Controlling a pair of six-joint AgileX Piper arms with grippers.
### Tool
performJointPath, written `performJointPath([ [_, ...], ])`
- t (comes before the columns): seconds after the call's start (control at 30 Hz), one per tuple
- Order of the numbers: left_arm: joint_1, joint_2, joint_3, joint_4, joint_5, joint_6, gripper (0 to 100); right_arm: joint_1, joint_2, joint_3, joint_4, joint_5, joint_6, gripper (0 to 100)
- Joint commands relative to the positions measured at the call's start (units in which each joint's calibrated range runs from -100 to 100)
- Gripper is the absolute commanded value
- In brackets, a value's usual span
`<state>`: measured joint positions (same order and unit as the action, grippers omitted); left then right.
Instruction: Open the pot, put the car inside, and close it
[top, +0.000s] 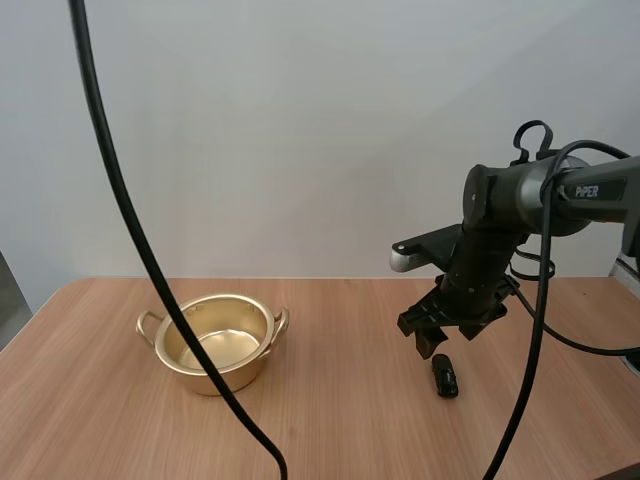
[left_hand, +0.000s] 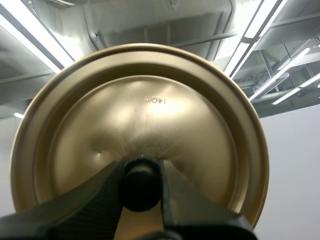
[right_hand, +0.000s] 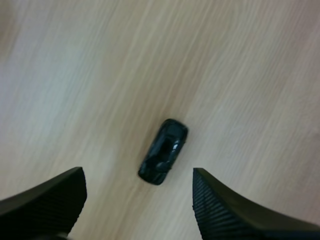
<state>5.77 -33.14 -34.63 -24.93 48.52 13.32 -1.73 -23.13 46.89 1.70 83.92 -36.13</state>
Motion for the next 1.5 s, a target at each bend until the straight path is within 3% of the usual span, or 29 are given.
performJointPath([
  [0.0, -0.01, 0.0, 0.0, 0.0, 0.0, 0.1, 0, 0.0, 0.5, 0.0, -0.2, 0.0, 0.0, 100],
  [0.43, -0.01, 0.0, 0.0, 0.0, 0.0, 0.1, 0, 0.0, 3.1, 0.0, 0.1, 1.2, 2.6, 100],
  [0.8, -0.01, 0.0, 0.0, 0.0, 0.0, 0.1, 0, 0.0, 3.1, 0.0, 6.1, -2.1, 3.4, 100],
  [1.03, -0.01, 0.0, 0.0, 0.0, 0.0, 0.1, 0, 0.0, 7.0, 0.0, 0.3, -1.8, 6.2, 100],
  [1.47, -0.01, 0.0, 0.0, 0.0, -0.5, 0.8, 0, 0.0, 14.1, 0.0, -2.2, -9.6, 7.1, 100],
])
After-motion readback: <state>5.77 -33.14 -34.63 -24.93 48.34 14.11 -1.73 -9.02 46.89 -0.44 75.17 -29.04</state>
